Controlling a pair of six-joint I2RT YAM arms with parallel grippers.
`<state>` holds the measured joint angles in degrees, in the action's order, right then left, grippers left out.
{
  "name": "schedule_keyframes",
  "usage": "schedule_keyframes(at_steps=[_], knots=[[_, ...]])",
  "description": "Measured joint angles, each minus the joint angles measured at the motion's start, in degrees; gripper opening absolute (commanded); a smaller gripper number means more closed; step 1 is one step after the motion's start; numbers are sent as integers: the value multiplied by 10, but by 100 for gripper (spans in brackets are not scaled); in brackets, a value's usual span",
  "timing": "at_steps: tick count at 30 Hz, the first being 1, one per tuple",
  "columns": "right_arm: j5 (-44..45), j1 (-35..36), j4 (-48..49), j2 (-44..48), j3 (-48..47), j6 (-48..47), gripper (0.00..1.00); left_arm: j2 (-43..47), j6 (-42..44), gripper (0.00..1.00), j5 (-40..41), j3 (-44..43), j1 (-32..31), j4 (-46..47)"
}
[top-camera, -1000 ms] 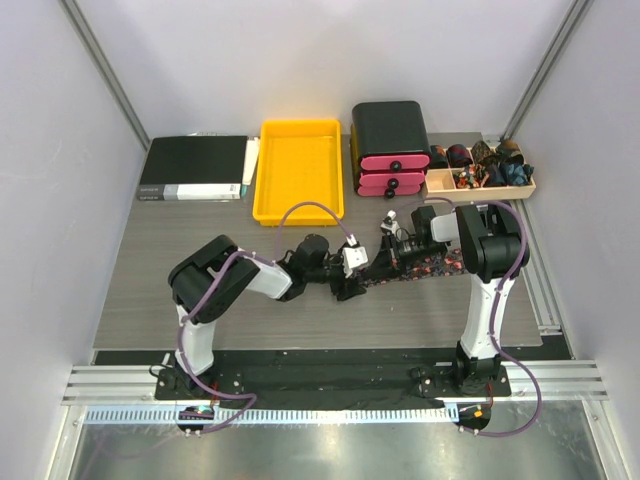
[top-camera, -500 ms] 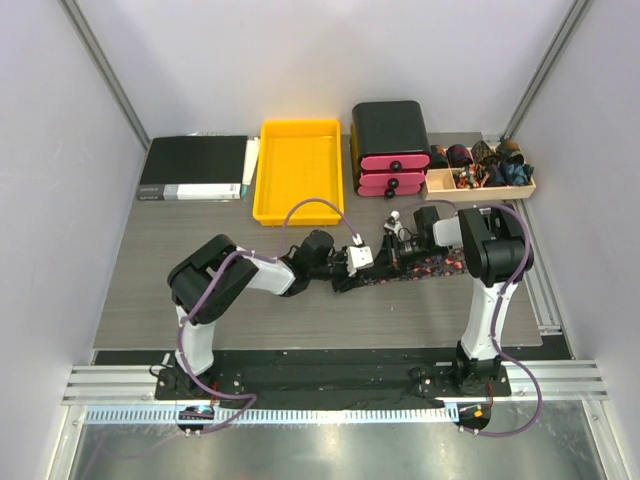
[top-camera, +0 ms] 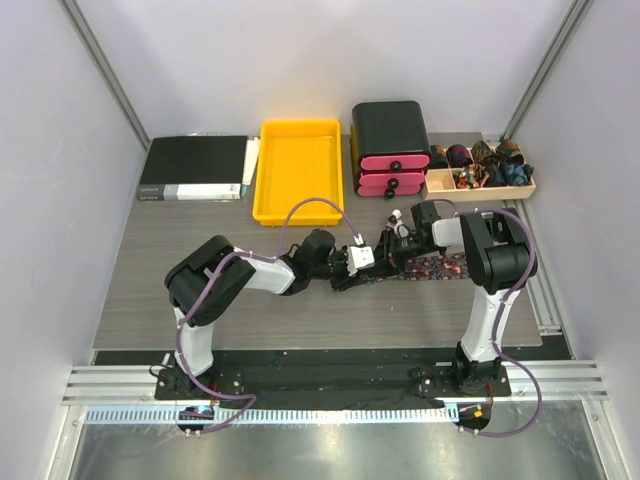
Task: Roll the ties
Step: Roll the tie at the center of the board.
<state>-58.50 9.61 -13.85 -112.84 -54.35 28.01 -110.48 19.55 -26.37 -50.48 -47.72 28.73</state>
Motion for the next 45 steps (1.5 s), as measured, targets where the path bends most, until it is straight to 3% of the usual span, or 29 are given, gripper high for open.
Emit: schedule_keyframes(at_steps=[8, 13, 22, 31, 35, 45], knots=[[-40, -3, 129, -8, 33, 73, 27, 1, 3, 2, 17, -7, 2, -12], [-52, -3, 172, -19, 34, 88, 18, 1, 4, 2, 27, -8, 5, -13], [-42, -9, 118, -19, 13, 49, 19, 1, 4, 1, 28, -9, 4, -14], [-39, -18, 24, -23, -32, -36, 32, 1, 7, 0, 28, -10, 0, -16], [-21, -21, 17, -23, -31, -42, 30, 1, 6, 0, 27, -10, -4, -18], [31, -23, 285, 36, 76, 145, 33, 0, 6, 0, 23, -16, -4, -26]])
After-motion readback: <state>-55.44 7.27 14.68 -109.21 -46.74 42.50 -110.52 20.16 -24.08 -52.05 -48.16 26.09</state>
